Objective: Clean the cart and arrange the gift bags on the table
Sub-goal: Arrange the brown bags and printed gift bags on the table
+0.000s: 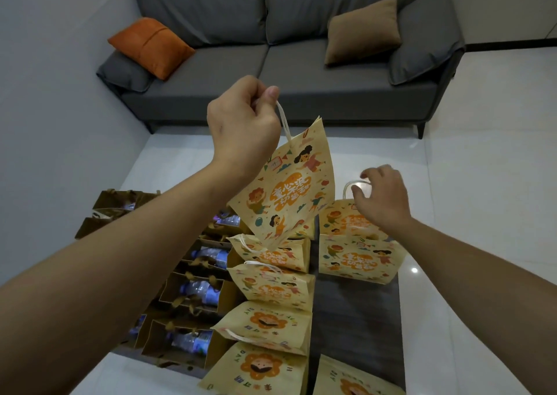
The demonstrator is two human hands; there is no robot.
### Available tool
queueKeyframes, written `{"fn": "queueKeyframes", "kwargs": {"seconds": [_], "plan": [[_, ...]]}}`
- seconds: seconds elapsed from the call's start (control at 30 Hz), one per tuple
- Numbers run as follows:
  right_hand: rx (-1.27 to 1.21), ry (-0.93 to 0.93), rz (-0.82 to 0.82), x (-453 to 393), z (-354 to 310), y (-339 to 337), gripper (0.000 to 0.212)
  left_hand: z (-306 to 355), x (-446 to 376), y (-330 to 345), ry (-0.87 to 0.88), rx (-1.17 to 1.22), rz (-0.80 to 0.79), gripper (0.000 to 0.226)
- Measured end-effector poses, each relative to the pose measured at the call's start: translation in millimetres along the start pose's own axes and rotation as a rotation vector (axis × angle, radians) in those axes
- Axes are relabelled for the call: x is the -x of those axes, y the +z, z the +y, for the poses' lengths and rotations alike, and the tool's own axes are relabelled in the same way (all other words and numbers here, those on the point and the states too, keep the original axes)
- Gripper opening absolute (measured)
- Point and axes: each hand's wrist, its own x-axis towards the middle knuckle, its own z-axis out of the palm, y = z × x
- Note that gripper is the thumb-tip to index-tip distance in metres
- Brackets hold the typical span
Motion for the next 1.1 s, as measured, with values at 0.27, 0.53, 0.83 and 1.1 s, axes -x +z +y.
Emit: {"fn": "queueKeyframes", "kwargs": {"seconds": [0.27, 0.53, 0.83, 1.1], "plan": [[-0.092, 0.222, -0.526, 56, -2, 11, 0.056, 3, 10, -7, -0.001, 0.043, -0.025, 0.023], [0.180, 0.221, -0.425, 77, -7, -43, 0.059, 29, 27, -18, 0.122, 0.157, -0.084, 0.022], [0.291, 0.352, -0.273, 117, 24, -92, 0.062, 80, 52, -3, 0.219, 0.241, -0.218, 0.024], [0.311, 0.424, -0.299, 155, 70, -103, 0.056, 101, 78, 38, 0.201, 0.216, -0.383, 0.019]]}}
